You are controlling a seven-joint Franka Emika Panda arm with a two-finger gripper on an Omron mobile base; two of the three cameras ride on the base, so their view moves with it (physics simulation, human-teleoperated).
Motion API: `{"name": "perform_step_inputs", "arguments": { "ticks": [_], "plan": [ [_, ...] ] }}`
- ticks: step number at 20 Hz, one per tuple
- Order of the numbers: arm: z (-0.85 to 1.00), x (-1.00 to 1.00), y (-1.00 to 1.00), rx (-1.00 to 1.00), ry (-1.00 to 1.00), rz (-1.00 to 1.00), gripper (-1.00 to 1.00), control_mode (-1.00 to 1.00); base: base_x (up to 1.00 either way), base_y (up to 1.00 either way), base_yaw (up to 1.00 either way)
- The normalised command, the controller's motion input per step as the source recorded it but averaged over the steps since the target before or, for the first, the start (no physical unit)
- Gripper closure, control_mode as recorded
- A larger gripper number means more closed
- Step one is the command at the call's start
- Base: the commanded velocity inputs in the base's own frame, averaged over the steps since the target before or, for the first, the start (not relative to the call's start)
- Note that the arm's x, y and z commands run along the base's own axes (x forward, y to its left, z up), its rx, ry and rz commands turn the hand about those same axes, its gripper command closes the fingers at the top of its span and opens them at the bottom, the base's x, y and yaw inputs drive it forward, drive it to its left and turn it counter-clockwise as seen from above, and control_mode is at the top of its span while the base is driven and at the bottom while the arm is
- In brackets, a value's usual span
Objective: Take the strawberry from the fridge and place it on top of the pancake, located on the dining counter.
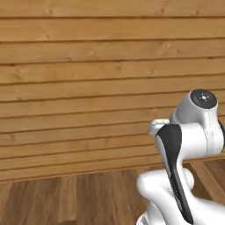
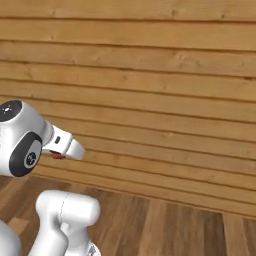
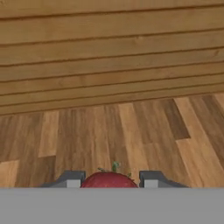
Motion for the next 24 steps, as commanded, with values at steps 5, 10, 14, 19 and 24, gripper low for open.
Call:
{"name": "perform_step_inputs", "arguments": {
  "ticks": [5,10,14,19,24],
  "plan": [
    [0.00,0.00,0.00,0.00,0.00,0.00,1.00,1.00,1.00,0.22,0.54],
    [0.00,0.00,0.00,0.00,0.00,0.00,1.00,1.00,0.84,0.01,0.78],
    [0.00,0.00,0.00,0.00,0.00,0.00,1.00,1.00,0.11,0.00,1.00],
    [0.00,0.00,0.00,0.00,0.00,0.00,1.00,1.00,0.04,0.00,1.00],
    [0.00,0.00,0.00,0.00,0.00,0.00,1.00,1.00,0.11,-0.03,1.00]
  ]
}}
